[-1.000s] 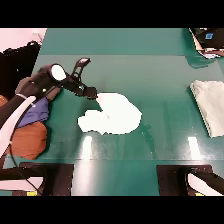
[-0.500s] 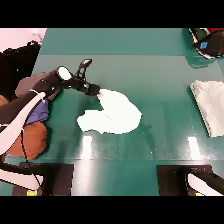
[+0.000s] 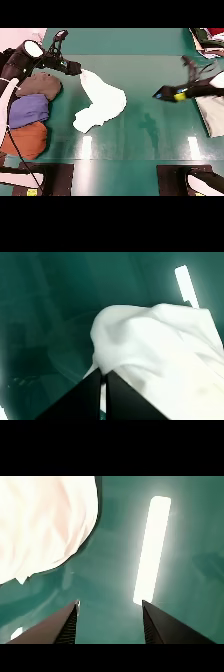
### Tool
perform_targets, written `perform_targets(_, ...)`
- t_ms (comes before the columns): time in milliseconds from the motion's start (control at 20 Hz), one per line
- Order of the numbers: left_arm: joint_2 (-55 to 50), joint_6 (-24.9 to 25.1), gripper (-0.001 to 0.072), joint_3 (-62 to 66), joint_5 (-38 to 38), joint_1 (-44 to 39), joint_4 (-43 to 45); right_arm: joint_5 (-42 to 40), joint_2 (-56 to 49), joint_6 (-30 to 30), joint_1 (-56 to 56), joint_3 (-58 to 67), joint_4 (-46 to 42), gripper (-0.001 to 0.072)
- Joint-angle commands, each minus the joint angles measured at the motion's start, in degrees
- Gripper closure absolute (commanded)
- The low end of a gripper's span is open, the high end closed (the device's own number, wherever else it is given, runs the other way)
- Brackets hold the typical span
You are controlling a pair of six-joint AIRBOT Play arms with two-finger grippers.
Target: Fold the shirts.
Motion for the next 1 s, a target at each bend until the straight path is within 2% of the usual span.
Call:
perform_targets(0,0.5,-0.1,0.0683,0.9,-1.8,0.8,0.9,-12.7,-7.0,-0.5,5.8,-9.2,11.3,0.0263)
perform_targets(150,0.5,-0.1,0.0683,0.9,-2.1,0.8,0.9,-16.0,-15.9,-4.6,11.4,-5.9,18.8,0.0264)
perform_targets(300,0.5,-0.1,0.0683,0.9,-2.4,0.8,0.9,-16.3,-23.4,-4.8,15.7,0.6,19.9,0.0265)
perform_targets(350,0.5,-0.1,0.0683,0.9,-2.6,0.8,0.9,-16.1,-25.7,-4.8,16.8,2.8,19.9,0.0284)
perform_targets(450,0.5,-0.1,0.0683,0.9,-2.7,0.8,0.9,-15.7,-29.5,-4.8,18.1,6.6,19.9,0.0403)
perform_targets(550,0.5,-0.1,0.0683,0.9,-3.4,0.8,0.9,-15.6,-31.8,-4.8,18.9,9.4,19.8,0.0422)
perform_targets(600,0.5,-0.1,0.0684,0.9,-3.7,0.8,0.9,-15.6,-32.5,-4.8,19.0,10.5,19.7,0.0603)
perform_targets(650,0.7,-0.2,0.0684,1.0,-3.7,0.8,0.9,-15.8,-32.5,-4.9,19.0,11.3,19.6,0.0694)
perform_targets(800,5.0,-1.8,0.0684,1.1,-1.6,0.8,4.0,-13.7,-29.8,-4.9,16.7,15.4,14.4,0.0695)
perform_targets(950,14.4,-1.8,0.0685,4.0,-0.9,0.8,9.4,-5.2,-22.5,-4.8,12.1,23.5,6.3,0.0695)
